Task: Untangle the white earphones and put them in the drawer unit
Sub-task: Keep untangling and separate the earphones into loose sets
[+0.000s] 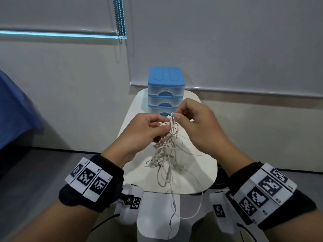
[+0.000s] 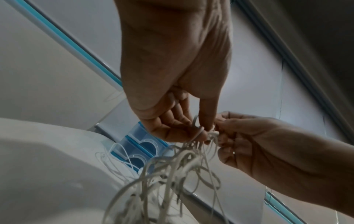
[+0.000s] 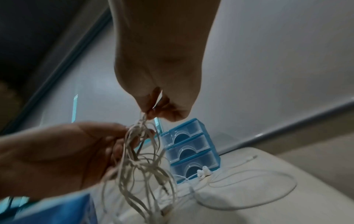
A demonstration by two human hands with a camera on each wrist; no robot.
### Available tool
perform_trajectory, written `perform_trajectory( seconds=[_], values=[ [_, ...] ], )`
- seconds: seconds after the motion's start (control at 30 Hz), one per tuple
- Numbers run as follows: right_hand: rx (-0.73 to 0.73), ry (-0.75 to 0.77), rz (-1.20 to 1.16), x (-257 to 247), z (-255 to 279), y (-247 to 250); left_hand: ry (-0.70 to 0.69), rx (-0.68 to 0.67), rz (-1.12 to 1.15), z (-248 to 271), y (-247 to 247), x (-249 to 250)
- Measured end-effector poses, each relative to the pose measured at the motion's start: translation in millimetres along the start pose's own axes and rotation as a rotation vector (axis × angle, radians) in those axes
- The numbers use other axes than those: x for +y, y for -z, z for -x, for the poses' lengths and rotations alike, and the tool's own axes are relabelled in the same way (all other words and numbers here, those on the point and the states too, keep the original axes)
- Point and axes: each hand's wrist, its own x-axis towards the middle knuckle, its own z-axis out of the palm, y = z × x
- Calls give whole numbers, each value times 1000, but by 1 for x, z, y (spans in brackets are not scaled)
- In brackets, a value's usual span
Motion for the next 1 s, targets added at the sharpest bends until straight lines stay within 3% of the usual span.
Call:
perform_trajectory(
  seconds=[0.17, 0.43, 0.63, 1.0],
  values=[
    [-51, -129, -294, 3, 1, 2, -54, -23, -52, 2, 1, 7],
    [-27, -64, -51, 9, 13, 5, -115, -33, 26, 15, -4, 6],
    [127, -185, -357, -8, 21, 8, -105, 13, 73, 26, -3, 11],
    [13, -285, -561, -27, 20, -4, -56, 57, 105, 37, -1, 18]
  ],
)
